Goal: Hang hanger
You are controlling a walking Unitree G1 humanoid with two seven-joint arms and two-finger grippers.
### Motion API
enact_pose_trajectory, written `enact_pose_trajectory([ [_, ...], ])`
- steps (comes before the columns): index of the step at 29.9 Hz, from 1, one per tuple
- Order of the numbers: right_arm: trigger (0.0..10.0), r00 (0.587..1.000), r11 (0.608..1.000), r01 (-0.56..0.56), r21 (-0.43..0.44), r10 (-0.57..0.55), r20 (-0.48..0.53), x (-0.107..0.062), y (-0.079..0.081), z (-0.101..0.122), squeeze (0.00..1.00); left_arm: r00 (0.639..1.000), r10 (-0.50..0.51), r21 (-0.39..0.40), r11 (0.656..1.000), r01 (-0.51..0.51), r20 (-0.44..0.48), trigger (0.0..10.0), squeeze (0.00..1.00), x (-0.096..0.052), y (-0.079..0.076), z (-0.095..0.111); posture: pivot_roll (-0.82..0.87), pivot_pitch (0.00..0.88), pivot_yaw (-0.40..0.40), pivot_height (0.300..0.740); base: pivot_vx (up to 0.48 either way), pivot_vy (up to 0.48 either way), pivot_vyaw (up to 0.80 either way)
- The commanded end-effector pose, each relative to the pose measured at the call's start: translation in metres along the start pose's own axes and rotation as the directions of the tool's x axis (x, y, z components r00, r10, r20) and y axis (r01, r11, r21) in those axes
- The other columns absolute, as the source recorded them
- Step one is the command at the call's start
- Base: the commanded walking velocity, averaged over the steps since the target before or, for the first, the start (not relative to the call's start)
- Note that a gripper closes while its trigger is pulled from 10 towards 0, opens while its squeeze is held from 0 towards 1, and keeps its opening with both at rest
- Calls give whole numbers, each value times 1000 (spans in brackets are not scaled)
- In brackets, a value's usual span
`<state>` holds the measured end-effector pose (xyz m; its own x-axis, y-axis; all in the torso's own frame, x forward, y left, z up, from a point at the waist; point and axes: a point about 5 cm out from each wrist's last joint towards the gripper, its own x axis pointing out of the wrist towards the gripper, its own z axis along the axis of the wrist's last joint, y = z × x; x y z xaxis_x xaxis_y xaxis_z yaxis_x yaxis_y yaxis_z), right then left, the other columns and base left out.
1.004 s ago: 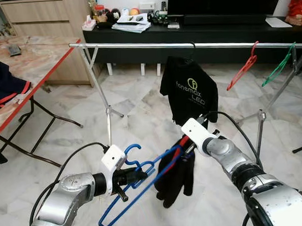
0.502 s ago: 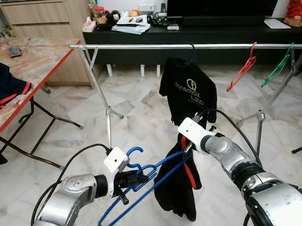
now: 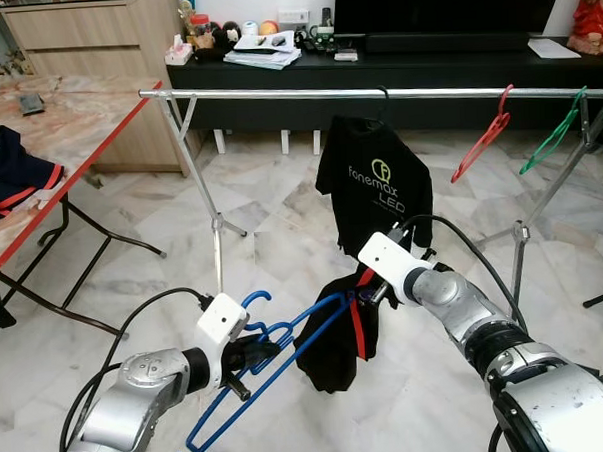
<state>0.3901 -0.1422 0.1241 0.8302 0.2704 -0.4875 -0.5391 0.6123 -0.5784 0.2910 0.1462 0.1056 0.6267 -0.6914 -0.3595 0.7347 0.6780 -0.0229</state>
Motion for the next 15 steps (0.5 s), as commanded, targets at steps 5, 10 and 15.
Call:
enact_pose_trajectory([
  [5,10000,997,991,79,106,-77,-20,-2,-5,-9,0,996,76,33,996,-77,42,10000,0,-2,10,7,69,77,3,740,0,0,0],
  [10,10000,983,960,180,214,-171,-60,-6,-13,-23,0,998,31,83,996,-26,-59,10000,0,-8,5,-8,68,79,5,740,0,0,0],
  [15,10000,967,914,254,316,-233,-104,-11,-19,-36,0,974,165,108,983,-149,-155,10000,0,-14,21,-24,66,78,7,740,0,0,0],
])
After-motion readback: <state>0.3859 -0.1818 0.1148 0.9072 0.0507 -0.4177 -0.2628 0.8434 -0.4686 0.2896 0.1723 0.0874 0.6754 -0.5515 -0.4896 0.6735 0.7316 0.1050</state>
